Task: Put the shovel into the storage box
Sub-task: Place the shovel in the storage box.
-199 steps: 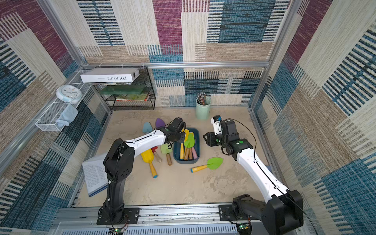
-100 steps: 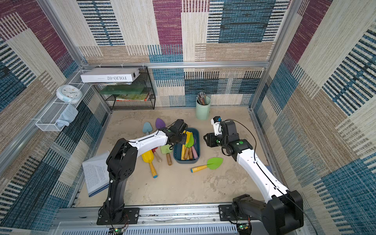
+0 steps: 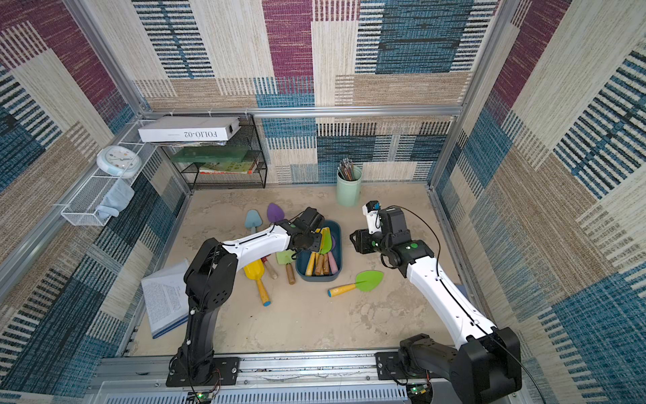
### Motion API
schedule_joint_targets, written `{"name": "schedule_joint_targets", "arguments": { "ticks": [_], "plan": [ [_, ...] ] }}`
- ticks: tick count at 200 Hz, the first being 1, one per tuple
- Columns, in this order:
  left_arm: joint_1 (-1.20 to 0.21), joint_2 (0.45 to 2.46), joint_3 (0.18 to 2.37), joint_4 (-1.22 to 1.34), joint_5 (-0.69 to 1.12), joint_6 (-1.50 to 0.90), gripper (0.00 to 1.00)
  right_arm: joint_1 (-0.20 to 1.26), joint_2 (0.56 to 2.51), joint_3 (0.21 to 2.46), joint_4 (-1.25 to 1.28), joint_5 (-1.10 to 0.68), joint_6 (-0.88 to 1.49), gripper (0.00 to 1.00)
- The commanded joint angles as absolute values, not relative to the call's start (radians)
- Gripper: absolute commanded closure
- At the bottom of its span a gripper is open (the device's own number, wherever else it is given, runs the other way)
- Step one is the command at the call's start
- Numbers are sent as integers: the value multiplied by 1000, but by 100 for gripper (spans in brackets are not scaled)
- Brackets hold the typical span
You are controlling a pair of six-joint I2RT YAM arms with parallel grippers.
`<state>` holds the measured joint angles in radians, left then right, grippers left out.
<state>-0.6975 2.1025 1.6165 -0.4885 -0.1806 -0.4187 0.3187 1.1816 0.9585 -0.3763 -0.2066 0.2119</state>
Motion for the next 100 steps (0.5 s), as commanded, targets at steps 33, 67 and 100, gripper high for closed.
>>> {"name": "schedule_joint_targets", "arguments": {
  "ticks": [33,67,100],
  "plan": [
    [-710,2078,1698,-578,-212,-418,41,318,1174,971,-414,-174,189,44],
    [-718,2053,1740,-615,-224,-417,40,316,1154,964,-428,-138,214,44],
    [-723,1996,1729,-617,-209,-419,39,315,1129,921,-445,-89,284,44]
  ]
}}
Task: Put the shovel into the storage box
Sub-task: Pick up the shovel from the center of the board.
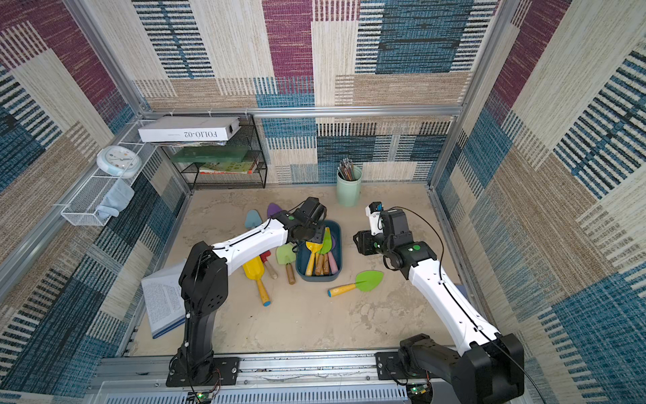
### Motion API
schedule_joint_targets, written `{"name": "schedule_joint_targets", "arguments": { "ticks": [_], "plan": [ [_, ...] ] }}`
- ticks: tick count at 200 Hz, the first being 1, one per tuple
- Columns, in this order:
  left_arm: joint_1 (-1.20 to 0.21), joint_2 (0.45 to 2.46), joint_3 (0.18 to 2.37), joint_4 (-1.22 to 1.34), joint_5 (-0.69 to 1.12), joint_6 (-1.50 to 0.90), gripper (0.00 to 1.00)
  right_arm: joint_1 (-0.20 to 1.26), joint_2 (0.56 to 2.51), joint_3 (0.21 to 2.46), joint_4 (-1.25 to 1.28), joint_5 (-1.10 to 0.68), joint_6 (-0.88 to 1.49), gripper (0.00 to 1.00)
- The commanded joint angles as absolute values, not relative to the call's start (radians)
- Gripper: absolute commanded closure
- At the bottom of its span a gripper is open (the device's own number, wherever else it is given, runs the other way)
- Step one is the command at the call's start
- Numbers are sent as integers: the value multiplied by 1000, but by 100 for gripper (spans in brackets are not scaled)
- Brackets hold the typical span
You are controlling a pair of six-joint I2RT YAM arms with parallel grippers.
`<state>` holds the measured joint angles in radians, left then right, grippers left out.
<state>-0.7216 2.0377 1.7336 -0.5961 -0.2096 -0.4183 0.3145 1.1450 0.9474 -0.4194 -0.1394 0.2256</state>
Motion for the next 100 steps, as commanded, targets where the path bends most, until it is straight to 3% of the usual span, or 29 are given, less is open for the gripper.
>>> {"name": "schedule_joint_targets", "arguments": {
  "ticks": [1,58,100],
  "plan": [
    [-724,1994,1729,-617,-209,-418,39,315,1127,918,-446,-88,286,44],
    [-748,1821,1580,-525,-6,-331,38,314,1042,805,-463,-54,333,44],
    [-873,1749,1559,-656,58,-156,40,303,1022,799,-471,-27,349,44]
  ]
}}
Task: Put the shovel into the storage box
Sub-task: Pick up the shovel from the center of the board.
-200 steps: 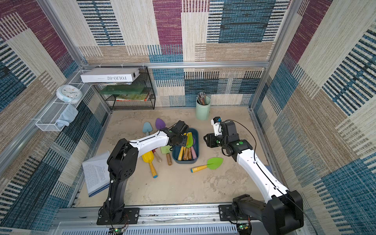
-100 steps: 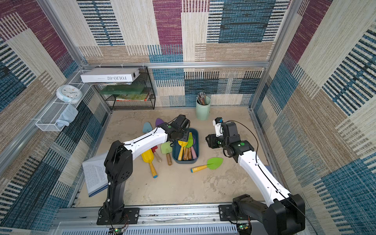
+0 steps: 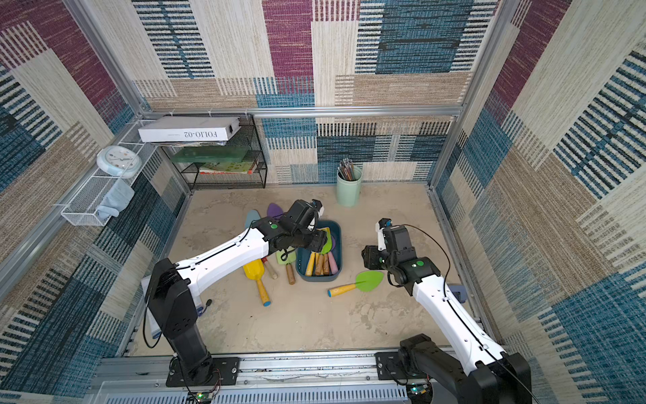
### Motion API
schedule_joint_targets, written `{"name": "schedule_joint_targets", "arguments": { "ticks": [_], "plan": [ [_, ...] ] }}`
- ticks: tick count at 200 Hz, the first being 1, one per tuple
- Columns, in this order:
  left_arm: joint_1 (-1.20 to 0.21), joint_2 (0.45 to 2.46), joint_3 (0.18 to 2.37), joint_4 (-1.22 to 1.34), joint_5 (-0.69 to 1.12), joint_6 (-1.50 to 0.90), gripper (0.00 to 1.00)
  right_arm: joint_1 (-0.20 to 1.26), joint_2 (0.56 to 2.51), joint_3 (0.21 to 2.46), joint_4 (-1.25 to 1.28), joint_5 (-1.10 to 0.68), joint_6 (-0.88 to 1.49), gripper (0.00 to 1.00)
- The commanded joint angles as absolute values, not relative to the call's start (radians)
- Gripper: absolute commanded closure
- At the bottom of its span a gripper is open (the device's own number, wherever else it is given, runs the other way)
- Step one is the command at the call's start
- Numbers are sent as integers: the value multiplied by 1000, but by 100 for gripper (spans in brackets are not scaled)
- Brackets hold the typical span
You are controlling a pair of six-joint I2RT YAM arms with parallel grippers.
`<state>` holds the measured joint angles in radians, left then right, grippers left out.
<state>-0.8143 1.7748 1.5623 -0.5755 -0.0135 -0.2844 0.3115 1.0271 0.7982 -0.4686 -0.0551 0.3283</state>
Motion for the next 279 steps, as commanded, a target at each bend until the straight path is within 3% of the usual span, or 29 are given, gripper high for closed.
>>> {"name": "schedule_joint_targets", "arguments": {
  "ticks": [1,42,107,167,279],
  "plan": [
    [-877,1748,1559,-658,59,-152,40,302,1021,798,-471,-27,349,44],
    [-999,1744,1545,-762,44,-67,41,228,994,793,-481,-31,335,44],
    [-1126,1916,1666,-917,-17,9,43,98,944,813,-493,-94,283,45],
    [-1133,2106,1799,-965,-165,-29,43,58,938,829,-489,-135,250,45],
    [-1132,2233,1864,-983,-131,-26,43,49,931,805,-466,-161,241,45]
  ]
}}
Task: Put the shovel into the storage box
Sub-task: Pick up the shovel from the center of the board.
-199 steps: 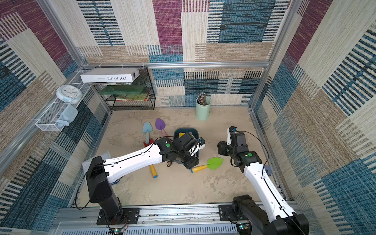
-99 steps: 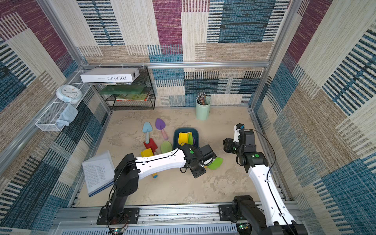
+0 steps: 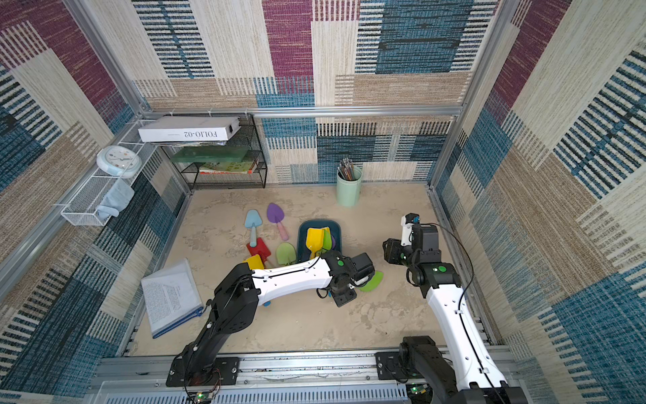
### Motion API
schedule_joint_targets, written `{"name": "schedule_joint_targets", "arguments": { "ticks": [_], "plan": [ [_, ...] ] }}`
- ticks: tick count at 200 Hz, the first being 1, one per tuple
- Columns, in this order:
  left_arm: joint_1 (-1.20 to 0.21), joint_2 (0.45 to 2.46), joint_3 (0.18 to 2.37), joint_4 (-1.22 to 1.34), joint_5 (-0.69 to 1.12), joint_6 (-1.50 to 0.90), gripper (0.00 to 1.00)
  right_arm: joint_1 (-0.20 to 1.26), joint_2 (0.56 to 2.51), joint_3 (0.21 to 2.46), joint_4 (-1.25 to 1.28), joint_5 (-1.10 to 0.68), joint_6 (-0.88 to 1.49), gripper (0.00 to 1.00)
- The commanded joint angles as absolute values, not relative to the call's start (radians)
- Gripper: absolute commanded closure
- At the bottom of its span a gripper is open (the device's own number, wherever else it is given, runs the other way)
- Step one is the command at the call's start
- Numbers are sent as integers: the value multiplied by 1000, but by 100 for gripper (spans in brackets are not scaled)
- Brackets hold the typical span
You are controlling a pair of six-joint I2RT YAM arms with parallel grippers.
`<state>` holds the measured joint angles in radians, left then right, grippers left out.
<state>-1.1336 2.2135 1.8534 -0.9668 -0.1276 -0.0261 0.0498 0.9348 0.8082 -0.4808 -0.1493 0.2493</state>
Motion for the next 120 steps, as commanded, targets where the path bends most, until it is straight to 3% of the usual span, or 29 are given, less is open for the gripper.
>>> {"name": "schedule_joint_targets", "arguments": {
  "ticks": [1,78,120],
  "plan": [
    [-1132,2234,1865,-983,-131,-26,43,48,931,805,-465,-162,241,45],
    [-1132,2286,1881,-983,-158,-15,46,49,927,801,-460,-172,233,45],
    [-1132,2296,1882,-983,-167,-19,71,49,925,801,-460,-174,233,45]
  ]
}}
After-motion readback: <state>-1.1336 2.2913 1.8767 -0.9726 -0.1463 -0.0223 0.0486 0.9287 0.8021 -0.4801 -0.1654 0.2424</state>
